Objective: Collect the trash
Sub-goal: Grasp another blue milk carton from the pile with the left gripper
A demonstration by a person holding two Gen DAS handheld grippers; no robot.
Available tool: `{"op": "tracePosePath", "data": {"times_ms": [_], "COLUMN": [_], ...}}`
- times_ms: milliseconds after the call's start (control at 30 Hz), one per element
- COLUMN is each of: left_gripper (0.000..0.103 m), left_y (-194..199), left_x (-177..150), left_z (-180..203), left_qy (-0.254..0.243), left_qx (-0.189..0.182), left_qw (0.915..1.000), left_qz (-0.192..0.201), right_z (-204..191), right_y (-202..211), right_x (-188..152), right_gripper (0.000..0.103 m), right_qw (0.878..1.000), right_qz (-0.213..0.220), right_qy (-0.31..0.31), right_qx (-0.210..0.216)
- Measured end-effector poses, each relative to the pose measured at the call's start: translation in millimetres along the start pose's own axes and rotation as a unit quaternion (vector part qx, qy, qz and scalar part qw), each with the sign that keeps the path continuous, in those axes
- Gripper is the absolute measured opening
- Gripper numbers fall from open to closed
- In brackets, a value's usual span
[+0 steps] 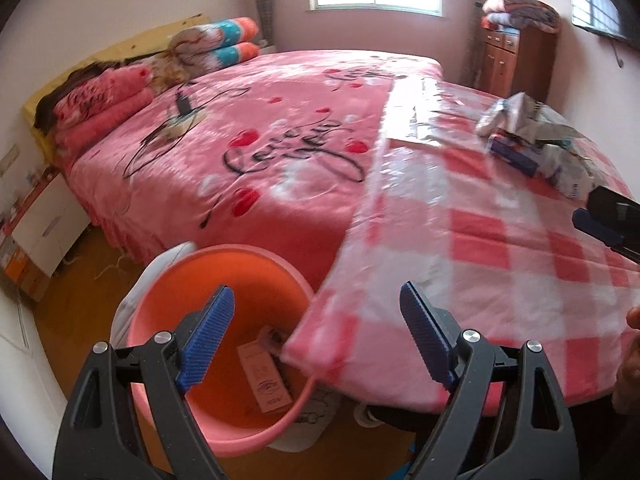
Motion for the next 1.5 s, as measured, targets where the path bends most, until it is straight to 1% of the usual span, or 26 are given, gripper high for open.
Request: {"op": "tracePosePath", "data": {"times_ms": [67,200,300,433,533,600,667,733,833,933,1000,1033,1100,1167,1200,1300,1333,1367,1433,1500], "left_gripper": [0.085,0.085,0.085,0.085,0.085,0.085,0.085,0.085,0.085,0.085,0.081,0.078,0.076,0.07,0.068,0.057,0.052,0.045,0.035,0.033], "left_y": [3,9,16,25,29,27,23,18,4,-17,-28,-34,-44,-58,-65,-75,-77,-79,-80,-80], "left_x": [7,24,42,77,103,121,140,152,169,186,194,196,198,200,200,200,199,199,197,196], "left_z": [15,42,64,104,132,150,176,193,219,237,244,247,249,251,251,252,252,253,254,256], "left_qy": [-0.014,-0.027,-0.041,-0.066,-0.099,-0.114,-0.138,-0.156,-0.176,-0.196,-0.202,-0.206,-0.212,-0.215,-0.214,-0.212,-0.211,-0.206,-0.196,-0.191], "left_qx": [-0.001,-0.016,-0.025,-0.055,-0.06,-0.07,-0.078,-0.083,-0.101,-0.093,-0.089,-0.089,-0.087,-0.079,-0.079,-0.081,-0.085,-0.093,-0.11,-0.117], "left_qw": [0.9999,0.9994,0.9985,0.9956,0.9923,0.9899,0.9865,0.9835,0.9791,0.9762,0.975,0.9741,0.9725,0.9717,0.9714,0.9707,0.9704,0.9704,0.9704,0.9711], "left_qz": [0.004,0.012,0.026,0.038,0.045,0.047,0.042,0.037,0.013,-0.008,-0.021,-0.028,-0.04,-0.056,-0.066,-0.078,-0.081,-0.085,-0.087,-0.083], "right_z": [11,35,57,82,94,100,107,116,129,141,149,153,160,166,168,172,172,173,175,178], "right_y": [10,29,40,55,69,78,84,91,99,103,108,109,110,110,110,110,111,111,111,111], "right_x": [4,10,12,17,24,27,30,30,31,32,30,30,29,28,28,27,27,27,26,26], "right_gripper": [0.098,0.098,0.098,0.098,0.098,0.098,0.098,0.098,0.098,0.098,0.098,0.098,0.098,0.098,0.098,0.098,0.098,0.098,0.098,0.098], "right_qw": [1.0,0.998,0.996,0.993,0.99,0.989,0.988,0.986,0.984,0.982,0.981,0.981,0.979,0.978,0.978,0.978,0.978,0.978,0.978,0.977], "right_qz": [0.015,0.04,0.053,0.071,0.087,0.097,0.104,0.107,0.113,0.115,0.116,0.116,0.115,0.113,0.113,0.111,0.111,0.111,0.11,0.108], "right_qy": [-0.008,-0.024,-0.049,-0.083,-0.087,-0.089,-0.1,-0.107,-0.115,-0.128,-0.133,-0.138,-0.148,-0.156,-0.157,-0.16,-0.159,-0.16,-0.161,-0.163], "right_qx": [-0.006,-0.036,-0.051,-0.055,-0.068,-0.069,-0.063,-0.063,-0.075,-0.076,-0.077,-0.077,-0.075,-0.074,-0.075,-0.074,-0.074,-0.075,-0.076,-0.08]}}
Point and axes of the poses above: each gripper's, at about its wrist camera, not at the fingertips, and y roughly against the way its jaws point, z to its right, x to its top, the point moved 9 cm from there along -y, roughly the way its jaws point, and after that the axes turned 8 degrees about -z, right-handed, at the moved point
